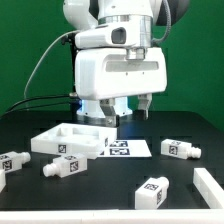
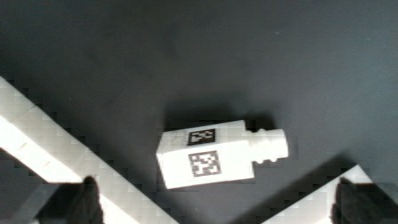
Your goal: Assemble square table
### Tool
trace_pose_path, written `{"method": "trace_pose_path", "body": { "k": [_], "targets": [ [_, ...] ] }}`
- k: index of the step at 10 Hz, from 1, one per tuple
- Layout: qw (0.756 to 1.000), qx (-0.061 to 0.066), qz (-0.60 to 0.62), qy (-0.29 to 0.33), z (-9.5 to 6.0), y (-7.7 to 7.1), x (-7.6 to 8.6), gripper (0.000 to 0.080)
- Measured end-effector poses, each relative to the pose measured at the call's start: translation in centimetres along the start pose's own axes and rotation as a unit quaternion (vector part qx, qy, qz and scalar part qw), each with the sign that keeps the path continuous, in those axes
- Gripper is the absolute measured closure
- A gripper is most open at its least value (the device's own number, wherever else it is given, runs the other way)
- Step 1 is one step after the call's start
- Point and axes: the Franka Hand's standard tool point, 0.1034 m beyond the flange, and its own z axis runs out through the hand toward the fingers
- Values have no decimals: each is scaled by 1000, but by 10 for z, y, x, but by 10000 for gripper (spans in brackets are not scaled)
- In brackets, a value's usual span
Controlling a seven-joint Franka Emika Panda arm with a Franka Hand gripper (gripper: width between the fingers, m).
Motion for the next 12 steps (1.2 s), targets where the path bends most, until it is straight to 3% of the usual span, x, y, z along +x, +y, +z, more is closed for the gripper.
{"method": "trace_pose_path", "body": {
  "k": [5, 6, 8, 10, 12],
  "targets": [
    [1000, 3, 12, 2, 2, 1, 1, 150],
    [999, 2, 37, 5, 7, 10, 5, 150],
    [995, -4, 102, 15, 5, 24, 29, 150],
    [977, 1, 214, 19, 5, 22, 36, 150],
    [978, 1, 208, 19, 6, 21, 36, 150]
  ]
}}
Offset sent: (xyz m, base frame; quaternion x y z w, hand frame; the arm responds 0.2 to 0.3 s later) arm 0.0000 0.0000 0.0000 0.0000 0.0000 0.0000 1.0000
